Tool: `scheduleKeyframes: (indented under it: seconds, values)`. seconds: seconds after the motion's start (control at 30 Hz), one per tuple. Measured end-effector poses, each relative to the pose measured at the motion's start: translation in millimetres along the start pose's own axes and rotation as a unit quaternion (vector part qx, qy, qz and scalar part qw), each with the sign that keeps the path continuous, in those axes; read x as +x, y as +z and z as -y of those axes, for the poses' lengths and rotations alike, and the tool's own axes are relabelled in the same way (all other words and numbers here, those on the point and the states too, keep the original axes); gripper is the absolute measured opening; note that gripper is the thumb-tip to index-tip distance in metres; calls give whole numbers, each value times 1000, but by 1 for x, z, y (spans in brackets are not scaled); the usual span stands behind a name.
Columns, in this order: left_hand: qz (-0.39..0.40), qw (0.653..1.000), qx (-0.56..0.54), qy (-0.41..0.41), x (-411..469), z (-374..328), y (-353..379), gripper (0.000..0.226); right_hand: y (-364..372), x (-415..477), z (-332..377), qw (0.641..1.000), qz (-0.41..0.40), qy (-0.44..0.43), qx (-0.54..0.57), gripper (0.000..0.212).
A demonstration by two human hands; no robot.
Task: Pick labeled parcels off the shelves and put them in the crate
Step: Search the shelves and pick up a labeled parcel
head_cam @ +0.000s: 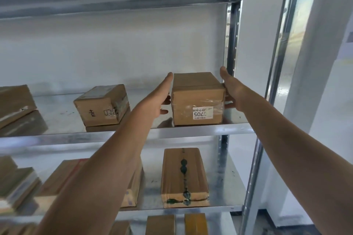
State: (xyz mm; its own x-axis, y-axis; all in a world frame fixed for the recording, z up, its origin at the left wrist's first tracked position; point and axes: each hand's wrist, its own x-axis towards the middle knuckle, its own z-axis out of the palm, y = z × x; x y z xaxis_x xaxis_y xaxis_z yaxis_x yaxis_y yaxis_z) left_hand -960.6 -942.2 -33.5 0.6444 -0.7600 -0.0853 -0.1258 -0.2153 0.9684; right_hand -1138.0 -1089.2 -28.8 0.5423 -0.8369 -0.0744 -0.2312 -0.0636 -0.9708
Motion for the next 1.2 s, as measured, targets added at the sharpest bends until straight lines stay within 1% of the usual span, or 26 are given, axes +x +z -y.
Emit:
scheduleKeyframes:
  seconds: [0.07,0.17,0.23,0.33,0.47,0.63,0.73,0.87,0.97,1.03,1.2]
  values:
    - [27,1000,-6,-5,3,1,1,88,0,-3,-3,1000,10,3,15,75]
    - [37,999,-21,11,6,1,2,80,-2,-5,1,1000,10,-22,17,70]
    - [31,998,-52,27,8,-2,1,81,-4,-3,5,998,2,-51,37,64]
    - [41,990,-118,71,8,-10,-2,71,-7,0,13,991,-16,-99,88,57]
    - [61,981,-152,108,3,-14,-4,56,-4,6,11,981,-27,-136,132,60]
    - [69,982,-147,96,1,-6,-10,59,2,9,5,982,-42,-126,134,56]
    - [62,987,-123,79,0,-7,-13,75,4,6,10,985,-46,-117,121,57]
    - [39,991,-112,67,2,-13,-15,82,4,-1,16,989,-46,-105,89,62]
    - [39,988,-129,76,1,-18,-15,82,3,-6,21,989,-52,-105,93,64]
    - [41,984,-150,87,-1,-19,-16,78,0,-10,23,984,-53,-122,116,64]
    - [34,963,-240,117,-3,-21,-18,73,2,-16,24,974,-50,-151,163,65]
